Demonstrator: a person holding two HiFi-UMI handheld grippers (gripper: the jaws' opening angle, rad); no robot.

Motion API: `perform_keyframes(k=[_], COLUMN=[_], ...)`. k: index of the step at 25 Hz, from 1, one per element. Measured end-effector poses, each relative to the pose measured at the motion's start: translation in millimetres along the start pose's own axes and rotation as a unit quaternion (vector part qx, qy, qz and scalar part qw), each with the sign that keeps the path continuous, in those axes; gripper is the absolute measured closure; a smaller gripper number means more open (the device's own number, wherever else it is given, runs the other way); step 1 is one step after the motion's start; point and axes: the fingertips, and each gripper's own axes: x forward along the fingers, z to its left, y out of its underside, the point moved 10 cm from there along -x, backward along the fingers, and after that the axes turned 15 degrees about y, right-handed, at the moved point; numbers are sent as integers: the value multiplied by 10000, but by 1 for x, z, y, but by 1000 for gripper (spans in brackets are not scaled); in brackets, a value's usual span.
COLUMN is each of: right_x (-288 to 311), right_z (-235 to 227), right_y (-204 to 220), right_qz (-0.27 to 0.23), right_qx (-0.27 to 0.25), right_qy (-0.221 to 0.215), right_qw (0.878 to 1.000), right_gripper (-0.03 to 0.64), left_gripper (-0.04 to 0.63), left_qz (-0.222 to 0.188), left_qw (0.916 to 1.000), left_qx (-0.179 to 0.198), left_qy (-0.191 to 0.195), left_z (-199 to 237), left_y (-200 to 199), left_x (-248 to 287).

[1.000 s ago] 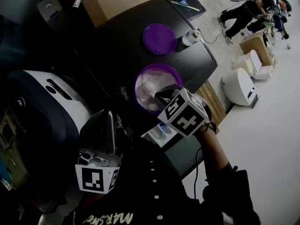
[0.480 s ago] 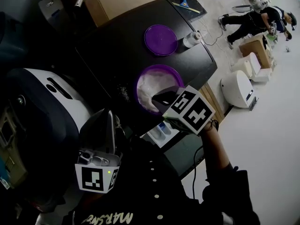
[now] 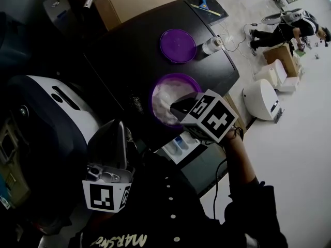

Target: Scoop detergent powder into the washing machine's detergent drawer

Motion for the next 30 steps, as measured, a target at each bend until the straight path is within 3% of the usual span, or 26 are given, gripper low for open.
perform_keyframes(k=[7, 12, 23, 30], right_x=[7, 9, 1, -12], right_z=[8, 6, -11, -24], right_y=[-2, 1, 8, 25], right_qz=[189, 160, 9, -596], right_qx=[-62, 33, 834, 1722], right_qy=[-746, -913, -2001, -2343], right_qw=[9970, 9957, 9762, 9549], right_gripper=[583, 583, 583, 583], left_gripper=[580, 580, 580, 580], left_qz=[-10, -26, -110, -132], left_qw=[10000, 10000, 9999, 9999], left_qx=[-8, -10, 16, 97], left_qy=[-20, -25, -13, 23], left_z=[1, 1, -1, -3], left_y=[1, 0, -3, -8], left_x=[1, 0, -2, -4])
